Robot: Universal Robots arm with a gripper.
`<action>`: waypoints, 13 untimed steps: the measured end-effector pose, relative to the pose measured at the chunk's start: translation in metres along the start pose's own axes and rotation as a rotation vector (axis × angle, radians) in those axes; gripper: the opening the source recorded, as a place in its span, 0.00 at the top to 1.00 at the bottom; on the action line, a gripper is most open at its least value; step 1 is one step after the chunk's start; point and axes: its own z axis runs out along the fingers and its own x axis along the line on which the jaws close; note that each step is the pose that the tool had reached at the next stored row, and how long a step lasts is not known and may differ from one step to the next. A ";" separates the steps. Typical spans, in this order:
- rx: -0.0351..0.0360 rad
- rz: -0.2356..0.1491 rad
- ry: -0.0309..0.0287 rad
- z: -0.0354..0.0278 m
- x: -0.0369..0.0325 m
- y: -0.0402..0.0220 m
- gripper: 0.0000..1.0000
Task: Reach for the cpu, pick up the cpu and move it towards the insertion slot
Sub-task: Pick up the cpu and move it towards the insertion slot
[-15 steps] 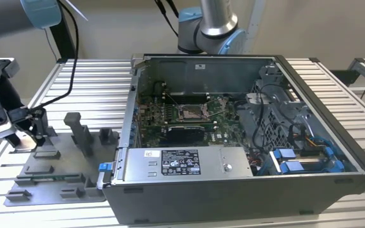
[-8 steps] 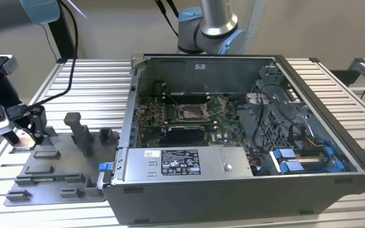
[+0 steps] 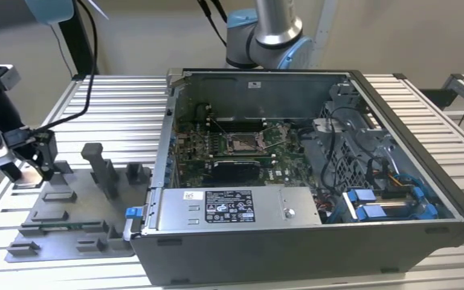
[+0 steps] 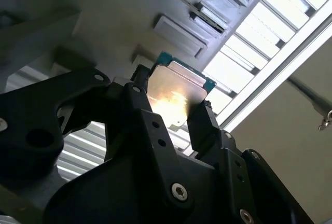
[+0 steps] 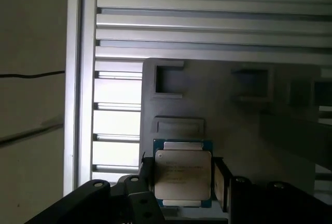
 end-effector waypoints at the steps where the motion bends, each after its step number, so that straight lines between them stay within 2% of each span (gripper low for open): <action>1: 0.0000 0.000 0.0000 -0.0012 0.0000 0.0001 1.00; 13: -0.0001 0.000 -0.0001 -0.0187 0.0000 0.0007 1.00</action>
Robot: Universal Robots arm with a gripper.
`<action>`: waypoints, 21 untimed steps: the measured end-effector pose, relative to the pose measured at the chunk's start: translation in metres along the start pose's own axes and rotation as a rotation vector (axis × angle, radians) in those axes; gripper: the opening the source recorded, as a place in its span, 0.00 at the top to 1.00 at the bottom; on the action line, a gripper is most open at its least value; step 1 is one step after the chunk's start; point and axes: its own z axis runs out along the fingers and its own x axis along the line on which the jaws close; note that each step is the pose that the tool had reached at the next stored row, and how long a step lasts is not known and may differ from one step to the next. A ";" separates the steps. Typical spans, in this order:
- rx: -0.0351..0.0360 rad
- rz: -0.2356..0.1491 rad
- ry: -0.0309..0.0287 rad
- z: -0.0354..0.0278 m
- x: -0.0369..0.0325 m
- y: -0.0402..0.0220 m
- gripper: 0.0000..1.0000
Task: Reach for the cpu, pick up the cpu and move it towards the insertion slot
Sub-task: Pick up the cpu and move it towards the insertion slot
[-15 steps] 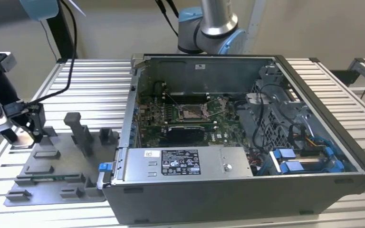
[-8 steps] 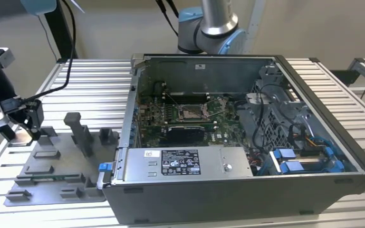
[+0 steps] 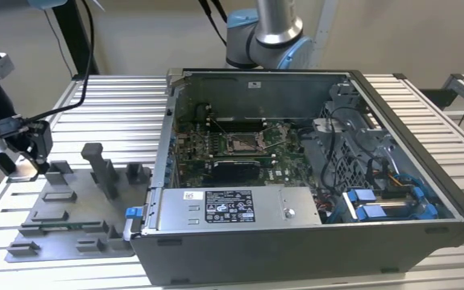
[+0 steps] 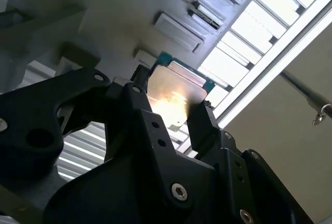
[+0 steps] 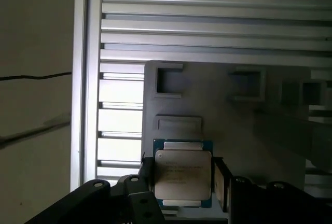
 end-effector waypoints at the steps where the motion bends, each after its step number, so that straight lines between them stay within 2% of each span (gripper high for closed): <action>1: 0.0000 0.000 0.0000 -0.0017 0.0000 0.0001 1.00; 14: 0.0001 0.000 0.0001 -0.0196 0.0000 0.0007 1.00; 21: 0.0003 0.000 0.0001 -0.0272 0.0000 0.0010 1.00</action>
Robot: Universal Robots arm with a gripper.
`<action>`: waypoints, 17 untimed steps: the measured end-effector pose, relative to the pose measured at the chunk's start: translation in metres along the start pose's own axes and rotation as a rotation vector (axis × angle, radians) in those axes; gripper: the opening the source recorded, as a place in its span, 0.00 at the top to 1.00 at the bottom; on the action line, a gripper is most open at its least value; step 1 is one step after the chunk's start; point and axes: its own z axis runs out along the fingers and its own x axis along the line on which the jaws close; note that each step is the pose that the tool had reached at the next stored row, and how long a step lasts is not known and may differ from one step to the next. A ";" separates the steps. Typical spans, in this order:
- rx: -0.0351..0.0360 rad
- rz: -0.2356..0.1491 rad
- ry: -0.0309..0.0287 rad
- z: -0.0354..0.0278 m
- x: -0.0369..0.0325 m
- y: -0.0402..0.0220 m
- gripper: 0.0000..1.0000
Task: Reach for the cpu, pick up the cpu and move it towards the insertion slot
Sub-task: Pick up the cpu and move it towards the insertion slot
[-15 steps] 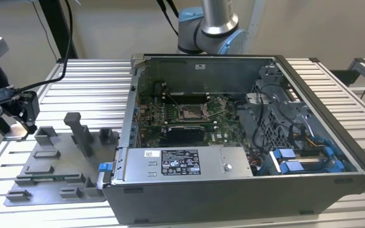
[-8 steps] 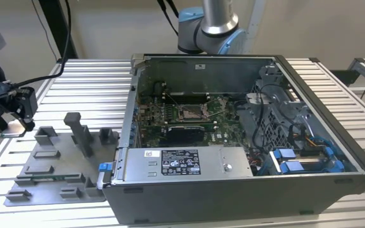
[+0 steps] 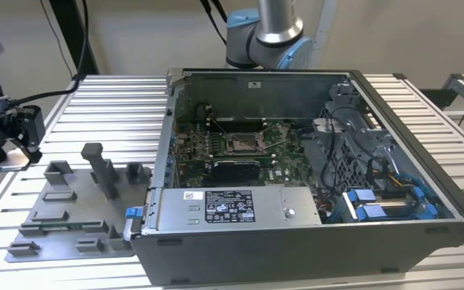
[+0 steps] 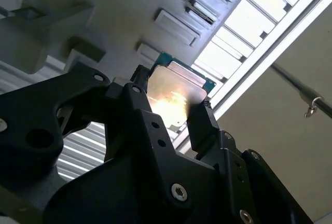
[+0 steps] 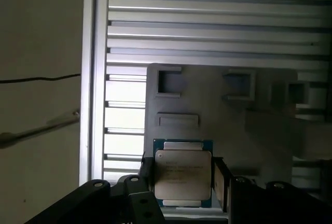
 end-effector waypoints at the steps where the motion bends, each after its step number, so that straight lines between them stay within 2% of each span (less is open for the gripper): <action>1: 0.0000 0.000 0.0000 -0.0011 0.0000 0.0000 1.00; 17: 0.0000 0.000 0.0000 -0.0204 0.0000 0.0008 1.00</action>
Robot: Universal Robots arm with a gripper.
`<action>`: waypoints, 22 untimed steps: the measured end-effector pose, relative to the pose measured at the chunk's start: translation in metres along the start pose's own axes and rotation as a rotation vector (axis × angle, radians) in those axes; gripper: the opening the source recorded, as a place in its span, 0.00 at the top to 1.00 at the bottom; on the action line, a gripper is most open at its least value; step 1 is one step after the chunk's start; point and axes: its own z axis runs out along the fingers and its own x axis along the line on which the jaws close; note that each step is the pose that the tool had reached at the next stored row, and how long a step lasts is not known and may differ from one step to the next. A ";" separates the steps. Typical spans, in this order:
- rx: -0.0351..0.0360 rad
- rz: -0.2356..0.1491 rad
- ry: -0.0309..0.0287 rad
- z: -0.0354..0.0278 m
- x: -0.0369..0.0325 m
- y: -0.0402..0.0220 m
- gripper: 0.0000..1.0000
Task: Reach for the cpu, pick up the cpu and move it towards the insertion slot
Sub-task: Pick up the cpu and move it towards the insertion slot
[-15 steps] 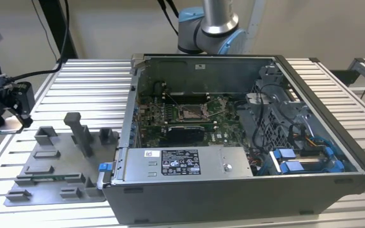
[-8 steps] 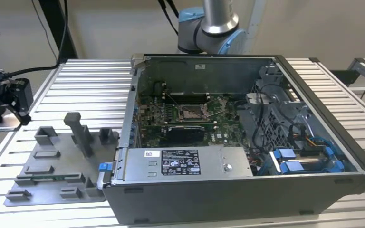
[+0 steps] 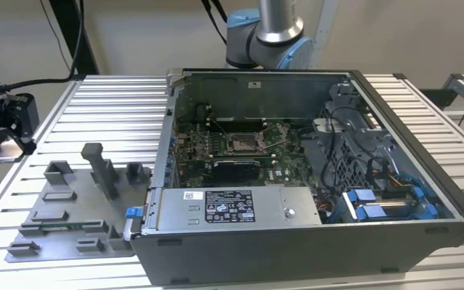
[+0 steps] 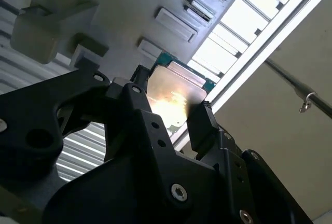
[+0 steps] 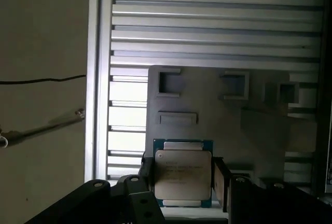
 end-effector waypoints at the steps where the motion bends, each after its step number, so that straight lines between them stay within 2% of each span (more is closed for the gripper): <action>1: 0.0000 0.000 0.0000 -0.0016 0.0000 0.0001 1.00; 22: 0.0014 0.000 0.0005 -0.0386 -0.0001 0.0014 1.00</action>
